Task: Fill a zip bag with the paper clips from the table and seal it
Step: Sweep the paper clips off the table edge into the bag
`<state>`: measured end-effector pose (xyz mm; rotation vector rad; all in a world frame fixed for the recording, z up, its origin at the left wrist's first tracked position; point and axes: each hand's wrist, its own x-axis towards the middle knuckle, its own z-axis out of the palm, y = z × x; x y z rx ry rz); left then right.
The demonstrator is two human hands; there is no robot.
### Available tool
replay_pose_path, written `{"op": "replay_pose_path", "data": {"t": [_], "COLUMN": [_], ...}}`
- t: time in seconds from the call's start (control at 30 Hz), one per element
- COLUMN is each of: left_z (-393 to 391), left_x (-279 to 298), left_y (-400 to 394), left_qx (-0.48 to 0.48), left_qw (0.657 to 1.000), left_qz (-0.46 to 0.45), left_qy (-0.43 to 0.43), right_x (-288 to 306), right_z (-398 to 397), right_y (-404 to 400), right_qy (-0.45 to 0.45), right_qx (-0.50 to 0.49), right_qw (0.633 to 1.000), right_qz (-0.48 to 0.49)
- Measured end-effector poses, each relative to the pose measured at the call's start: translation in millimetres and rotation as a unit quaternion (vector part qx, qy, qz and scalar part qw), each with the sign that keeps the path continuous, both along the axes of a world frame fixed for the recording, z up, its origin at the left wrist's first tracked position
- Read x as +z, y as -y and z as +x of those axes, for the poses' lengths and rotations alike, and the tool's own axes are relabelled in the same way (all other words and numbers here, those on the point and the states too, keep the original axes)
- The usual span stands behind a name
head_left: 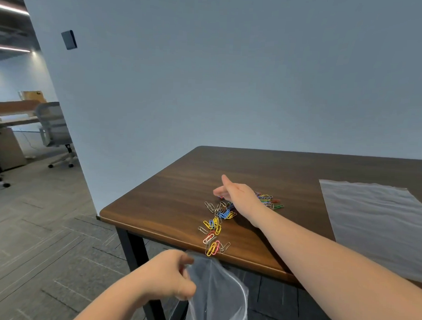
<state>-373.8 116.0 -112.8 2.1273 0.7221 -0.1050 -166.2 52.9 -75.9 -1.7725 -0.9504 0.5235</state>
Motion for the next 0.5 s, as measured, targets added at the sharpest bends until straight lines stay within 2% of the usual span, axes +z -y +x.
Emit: {"op": "replay_pose_path", "data": {"t": [0.27, 0.5], "left_z": [2, 7], "left_x": [-4, -4], "left_y": [-7, -4], "left_qx": [0.004, -0.003], "left_qw": [0.999, 0.998], "left_qz": [0.033, 0.005], "left_qy": [0.034, 0.062], "right_x": [-1, -6], "right_z": [-19, -39], "right_y": [-3, 10], "right_qy": [0.030, 0.029], "right_qx": [0.057, 0.086], "right_qw": [0.998, 0.996], "right_qz": [-0.026, -0.002]}}
